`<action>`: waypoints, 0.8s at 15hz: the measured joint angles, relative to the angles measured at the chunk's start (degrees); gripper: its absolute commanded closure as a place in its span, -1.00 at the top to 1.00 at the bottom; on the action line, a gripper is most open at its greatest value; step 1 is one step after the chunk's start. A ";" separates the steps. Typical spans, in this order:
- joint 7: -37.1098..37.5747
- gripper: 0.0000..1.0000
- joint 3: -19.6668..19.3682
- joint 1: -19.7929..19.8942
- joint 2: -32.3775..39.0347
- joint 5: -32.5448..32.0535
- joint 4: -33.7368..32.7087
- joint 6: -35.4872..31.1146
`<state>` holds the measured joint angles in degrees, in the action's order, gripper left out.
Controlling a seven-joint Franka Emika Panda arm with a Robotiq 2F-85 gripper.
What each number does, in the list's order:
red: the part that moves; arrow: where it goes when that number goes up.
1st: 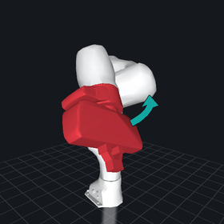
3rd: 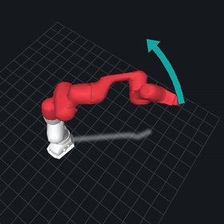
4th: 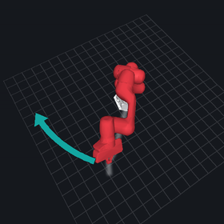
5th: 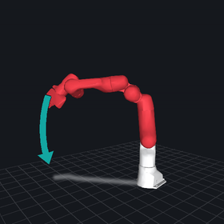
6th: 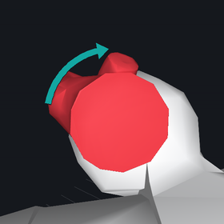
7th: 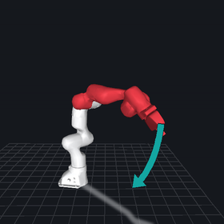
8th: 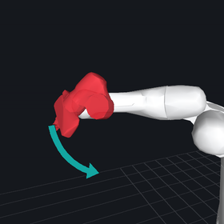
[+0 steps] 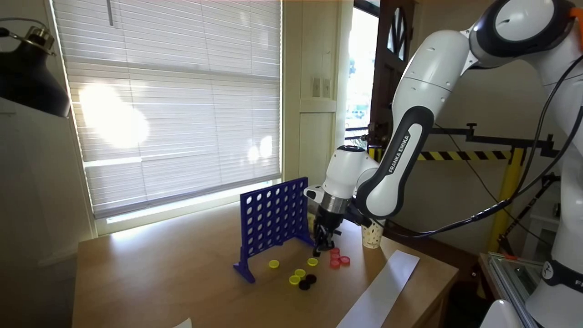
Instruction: Group up the circles in color sequence
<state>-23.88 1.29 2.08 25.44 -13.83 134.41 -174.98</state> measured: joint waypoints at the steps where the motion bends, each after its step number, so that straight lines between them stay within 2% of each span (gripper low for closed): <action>1: 0.14 -1.00 -0.23 -0.04 0.51 0.00 -0.15 -0.44; 12: 1.47 -1.00 -1.60 -0.49 4.36 0.00 -2.37 -3.35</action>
<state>-22.41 -0.31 1.59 29.79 -13.83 132.04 -178.34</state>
